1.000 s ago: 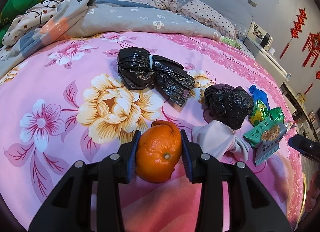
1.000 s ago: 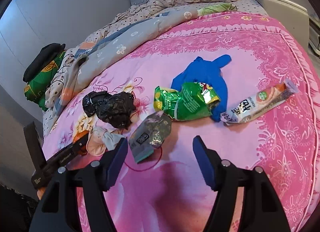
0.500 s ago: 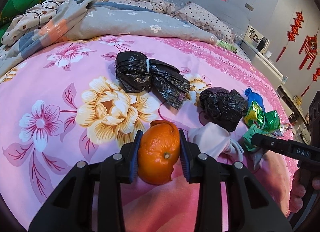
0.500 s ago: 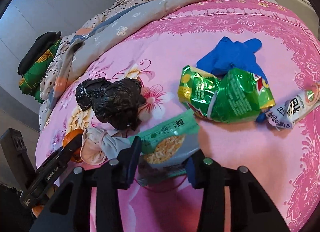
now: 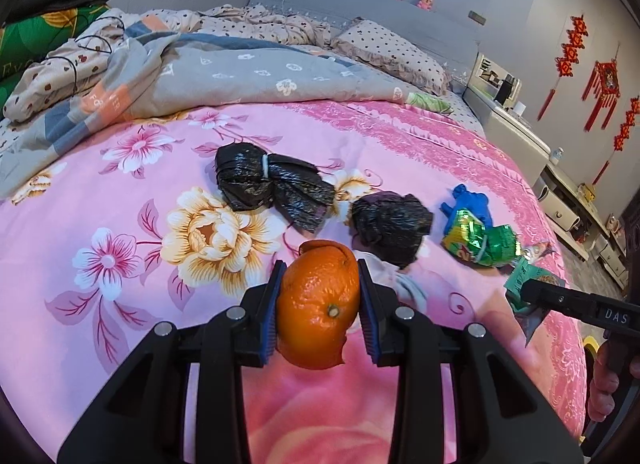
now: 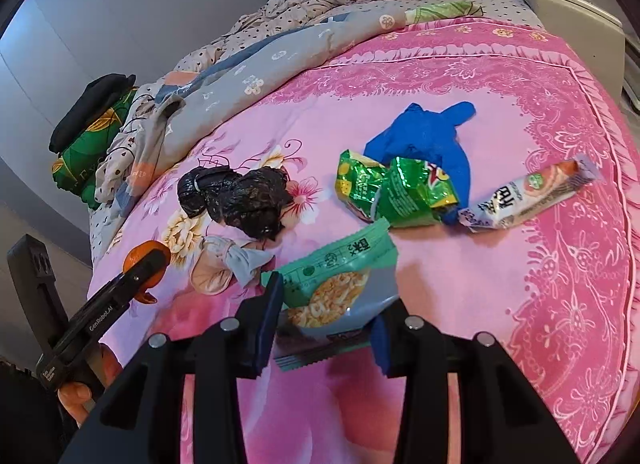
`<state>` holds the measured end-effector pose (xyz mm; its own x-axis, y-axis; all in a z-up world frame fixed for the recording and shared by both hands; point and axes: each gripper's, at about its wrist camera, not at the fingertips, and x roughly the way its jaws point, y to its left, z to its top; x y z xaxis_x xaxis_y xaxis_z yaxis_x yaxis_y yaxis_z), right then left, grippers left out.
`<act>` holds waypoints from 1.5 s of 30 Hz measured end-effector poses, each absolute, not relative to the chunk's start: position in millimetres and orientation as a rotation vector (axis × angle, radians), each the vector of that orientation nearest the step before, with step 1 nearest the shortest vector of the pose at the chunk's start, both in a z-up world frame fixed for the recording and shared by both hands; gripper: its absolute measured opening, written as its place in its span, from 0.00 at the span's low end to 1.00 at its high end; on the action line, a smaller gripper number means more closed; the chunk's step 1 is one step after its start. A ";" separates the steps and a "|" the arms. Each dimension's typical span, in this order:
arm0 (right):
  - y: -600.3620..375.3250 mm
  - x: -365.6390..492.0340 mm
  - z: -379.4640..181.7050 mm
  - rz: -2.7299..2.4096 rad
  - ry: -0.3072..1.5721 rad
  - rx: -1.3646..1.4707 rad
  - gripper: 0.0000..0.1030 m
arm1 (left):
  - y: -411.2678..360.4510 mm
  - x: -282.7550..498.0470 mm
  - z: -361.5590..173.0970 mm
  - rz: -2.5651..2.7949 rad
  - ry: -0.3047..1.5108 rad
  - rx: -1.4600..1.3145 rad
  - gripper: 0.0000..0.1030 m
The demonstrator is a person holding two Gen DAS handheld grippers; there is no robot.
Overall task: Collect trash
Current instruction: 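Carry the orange and snack packet in both tools over the yellow-rimmed bin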
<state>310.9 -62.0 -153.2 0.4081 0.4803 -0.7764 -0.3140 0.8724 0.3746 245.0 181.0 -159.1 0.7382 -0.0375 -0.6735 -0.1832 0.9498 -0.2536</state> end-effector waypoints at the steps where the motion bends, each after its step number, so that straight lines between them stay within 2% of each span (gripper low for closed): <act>1: -66.8 305.9 -149.1 0.504 1.030 0.179 0.36 | 176.6 241.8 -154.2 0.080 0.735 -0.304 0.31; 22: -209.4 219.3 -63.5 0.399 0.849 0.266 0.36 | 37.3 193.0 -67.6 -0.128 0.648 -0.191 0.32; 45: -361.9 160.1 -42.3 0.170 0.743 0.378 0.36 | -135.6 178.3 -36.7 -0.436 0.651 -0.080 0.32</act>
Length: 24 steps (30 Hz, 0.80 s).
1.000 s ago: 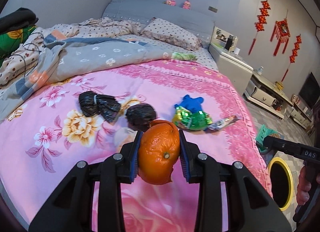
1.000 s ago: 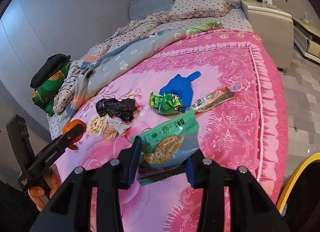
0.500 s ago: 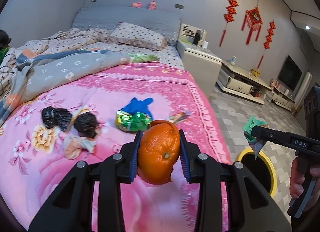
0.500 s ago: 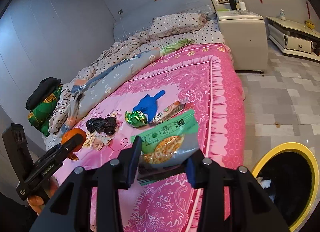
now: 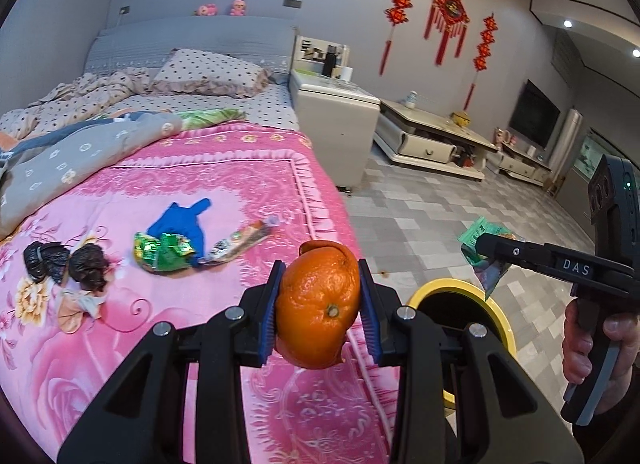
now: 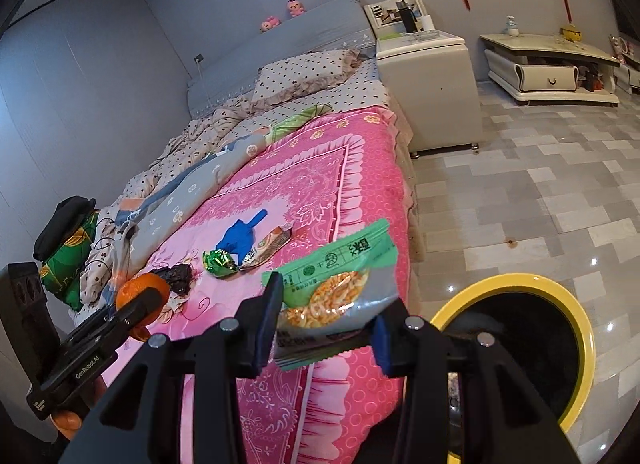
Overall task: Collect trash
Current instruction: 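Carry the orange and snack packet in both tools over the yellow-rimmed bin, then open both tools to drop the orange and snack packet into the bin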
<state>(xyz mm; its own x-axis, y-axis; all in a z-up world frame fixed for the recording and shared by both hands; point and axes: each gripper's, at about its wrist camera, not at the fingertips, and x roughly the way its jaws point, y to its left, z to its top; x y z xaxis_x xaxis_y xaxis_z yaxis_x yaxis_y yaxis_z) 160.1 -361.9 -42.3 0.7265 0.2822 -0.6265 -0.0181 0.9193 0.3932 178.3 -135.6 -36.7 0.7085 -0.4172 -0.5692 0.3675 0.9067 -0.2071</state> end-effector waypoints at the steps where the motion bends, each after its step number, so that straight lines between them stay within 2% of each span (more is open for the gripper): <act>1: -367.5 157.7 -42.0 0.159 0.740 0.382 0.36 | -143.0 178.2 -37.3 -0.448 0.655 -0.076 0.32; 24: -470.5 119.0 -66.4 -0.062 0.728 0.453 0.36 | -291.4 179.1 -73.7 -0.675 0.756 0.037 0.33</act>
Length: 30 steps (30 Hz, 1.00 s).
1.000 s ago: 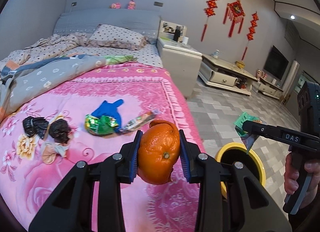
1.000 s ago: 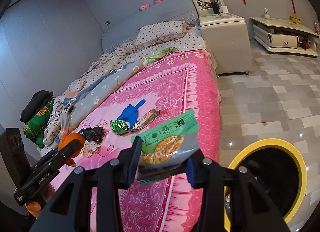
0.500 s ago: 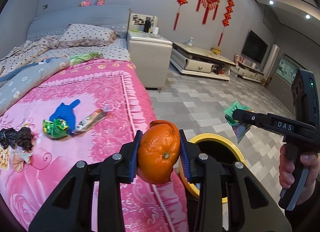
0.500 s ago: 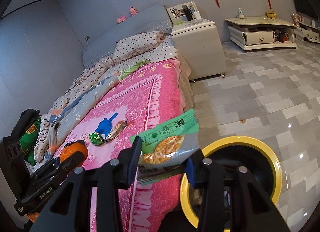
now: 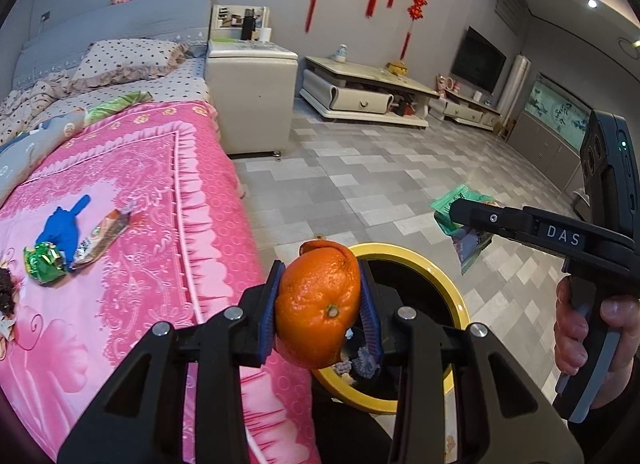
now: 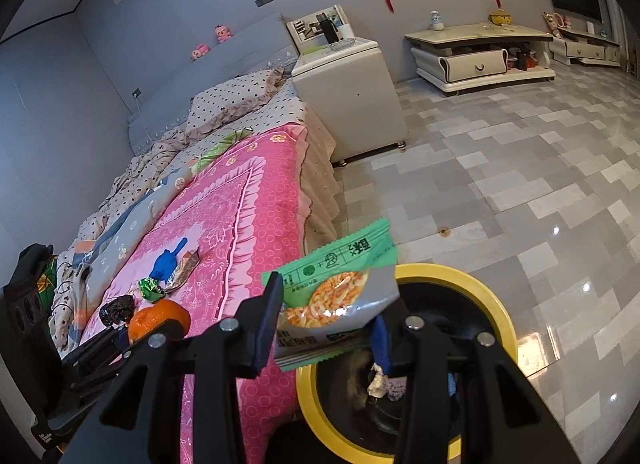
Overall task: Collect trash
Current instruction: 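Open both tools to drop the orange and snack packet into the bin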
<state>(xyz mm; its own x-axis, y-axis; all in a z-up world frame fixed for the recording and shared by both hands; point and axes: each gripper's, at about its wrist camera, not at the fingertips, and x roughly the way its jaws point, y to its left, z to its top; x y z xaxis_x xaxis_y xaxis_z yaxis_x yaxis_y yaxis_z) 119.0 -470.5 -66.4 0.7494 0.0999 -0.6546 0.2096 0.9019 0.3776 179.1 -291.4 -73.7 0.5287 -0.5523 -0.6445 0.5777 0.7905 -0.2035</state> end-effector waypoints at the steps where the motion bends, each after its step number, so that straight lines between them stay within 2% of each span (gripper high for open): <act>1: -473.6 118.1 -69.2 -0.067 0.732 0.458 0.36 | -296.3 179.1 -77.0 -0.681 0.764 0.042 0.33; 19: -528.1 106.7 -117.9 -0.165 0.779 0.575 0.37 | -351.7 175.6 -129.1 -0.761 0.872 0.056 0.35; 24: -532.9 99.9 -113.2 -0.170 0.752 0.586 0.38 | -347.8 174.9 -130.2 -0.775 0.875 0.014 0.40; 26: -533.4 98.3 -111.9 -0.182 0.747 0.586 0.45 | -347.0 172.2 -127.0 -0.778 0.863 0.016 0.46; 30: -537.2 96.5 -112.8 -0.211 0.750 0.597 0.48 | -340.9 170.4 -124.2 -0.766 0.847 0.017 0.53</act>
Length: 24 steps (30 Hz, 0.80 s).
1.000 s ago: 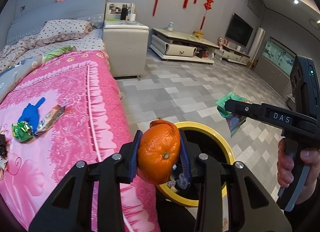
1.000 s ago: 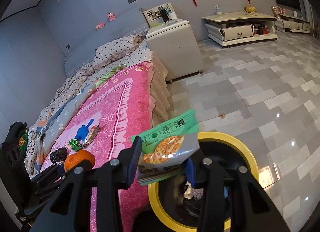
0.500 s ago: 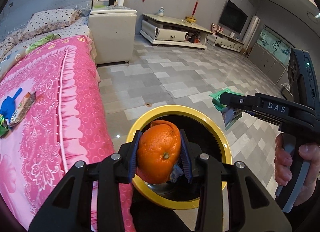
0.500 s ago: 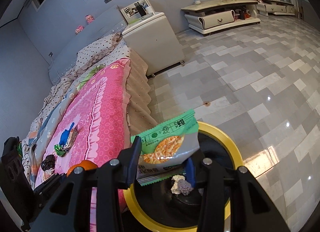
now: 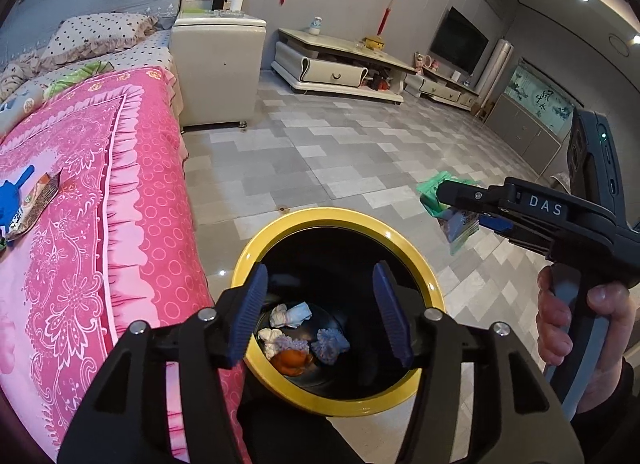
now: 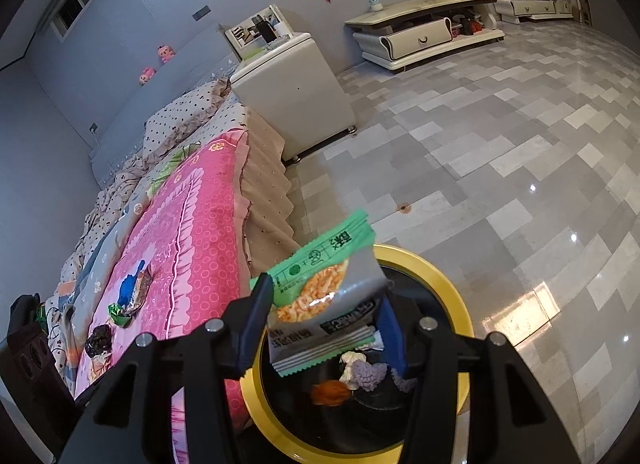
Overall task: Collect trash
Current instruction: 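Open both tools to drop the orange and snack packet into the bin, then move both tools back over the bed toward the black bags and chip bag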
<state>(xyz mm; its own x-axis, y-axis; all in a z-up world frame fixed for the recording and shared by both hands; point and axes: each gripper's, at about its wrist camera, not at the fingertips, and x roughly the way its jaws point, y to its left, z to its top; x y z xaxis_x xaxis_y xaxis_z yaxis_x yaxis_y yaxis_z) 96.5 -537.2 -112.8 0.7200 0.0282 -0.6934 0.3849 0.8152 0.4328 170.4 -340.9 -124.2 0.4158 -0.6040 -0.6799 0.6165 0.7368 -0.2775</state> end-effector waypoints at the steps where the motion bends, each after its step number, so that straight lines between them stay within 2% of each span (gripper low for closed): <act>1: -537.7 95.9 -113.3 -0.219 0.750 0.597 0.51 | -338.2 170.7 -123.4 -0.764 0.849 0.011 0.55; 5: -537.0 95.3 -117.3 -0.250 0.763 0.601 0.56 | -322.2 173.6 -120.7 -0.727 0.838 0.000 0.64; 11: -520.4 103.3 -118.0 -0.249 0.784 0.573 0.63 | -282.9 188.0 -116.4 -0.637 0.814 -0.024 0.70; 17: -489.7 115.6 -103.2 -0.219 0.771 0.477 0.71 | -228.7 207.8 -112.5 -0.533 0.793 -0.060 0.72; 24: -432.8 143.3 -85.5 -0.088 0.749 0.399 0.73 | -152.4 227.1 -108.3 -0.392 0.764 -0.107 0.72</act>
<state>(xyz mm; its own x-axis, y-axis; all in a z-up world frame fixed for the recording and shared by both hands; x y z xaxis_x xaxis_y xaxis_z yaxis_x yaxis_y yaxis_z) 143.3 -432.8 -85.5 0.7322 0.0628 -0.6782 0.2186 0.9214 0.3213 227.1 -152.4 -108.3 0.6535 -0.3829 -0.6529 0.3063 0.9226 -0.2345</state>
